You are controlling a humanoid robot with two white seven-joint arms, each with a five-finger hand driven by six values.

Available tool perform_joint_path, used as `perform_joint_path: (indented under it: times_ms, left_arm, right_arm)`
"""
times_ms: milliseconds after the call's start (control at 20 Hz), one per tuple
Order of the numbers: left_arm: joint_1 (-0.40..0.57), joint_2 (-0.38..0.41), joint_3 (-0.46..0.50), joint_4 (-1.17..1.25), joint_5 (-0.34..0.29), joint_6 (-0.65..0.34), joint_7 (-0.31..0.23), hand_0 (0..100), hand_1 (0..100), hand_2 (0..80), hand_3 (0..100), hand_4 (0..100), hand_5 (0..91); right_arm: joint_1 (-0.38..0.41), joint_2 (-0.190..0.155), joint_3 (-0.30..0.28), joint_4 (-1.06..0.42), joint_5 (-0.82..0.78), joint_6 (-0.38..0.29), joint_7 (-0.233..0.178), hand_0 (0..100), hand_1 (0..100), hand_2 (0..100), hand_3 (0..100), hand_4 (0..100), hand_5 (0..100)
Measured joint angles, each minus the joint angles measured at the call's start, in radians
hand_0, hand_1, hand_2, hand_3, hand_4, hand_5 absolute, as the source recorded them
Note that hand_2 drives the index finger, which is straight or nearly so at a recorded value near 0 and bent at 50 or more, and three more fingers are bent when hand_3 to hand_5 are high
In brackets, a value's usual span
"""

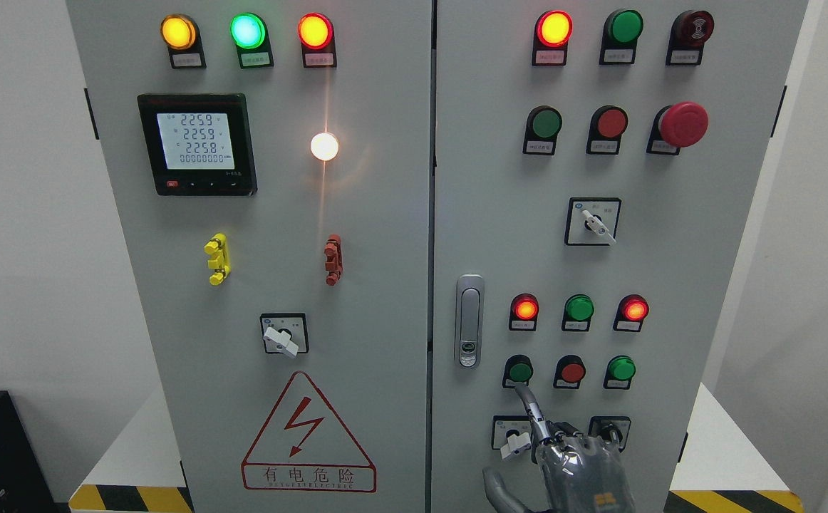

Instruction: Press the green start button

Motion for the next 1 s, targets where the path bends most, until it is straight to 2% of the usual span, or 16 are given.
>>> perform_joint_path:
  times_ms: [200,450,600,750,850,900,1000]
  left_arm:
    - [0.0,0.0,0.0,0.0,0.0,0.0,0.0,12,56,0.0,0,0,0.0]
    - [0.0,0.0,0.0,0.0,0.0,0.0,0.0,12,56,0.0,0,0,0.0]
    - [0.0,0.0,0.0,0.0,0.0,0.0,0.0,12,56,0.0,0,0,0.0]
    - [0.0,0.0,0.0,0.0,0.0,0.0,0.001,12,56,0.0,0,0,0.0]
    - [0.0,0.0,0.0,0.0,0.0,0.0,0.001,12,56,0.0,0,0,0.0]
    - [0.0,0.0,0.0,0.0,0.0,0.0,0.002,12,56,0.0,0,0,0.0]
    - [0.0,0.0,0.0,0.0,0.0,0.0,0.003,12,56,0.0,0,0,0.0]
  right_arm:
    - [0.049,0.0,0.007,-0.048,-0.091,0.002,0.021,42,37,0,68,72,84]
    - [0.093,0.0,0.013,-0.106,-0.255,0.012,0.025,47,37,0,63,68,76]
    - [0.12,0.0,0.014,-0.135,-0.359,0.015,0.031,47,37,0,55,61,68]
    - [0.143,0.0,0.014,-0.164,-0.454,0.017,0.057,40,37,0,40,47,53]
    - [0.152,-0.001,0.014,-0.179,-0.516,0.027,0.072,29,34,0,29,33,40]
    - [0.156,-0.001,0.014,-0.187,-0.548,0.032,0.08,25,34,0,26,30,37]
    - [0.163,-0.001,0.013,-0.201,-0.614,0.04,0.101,3,31,0,15,17,21]
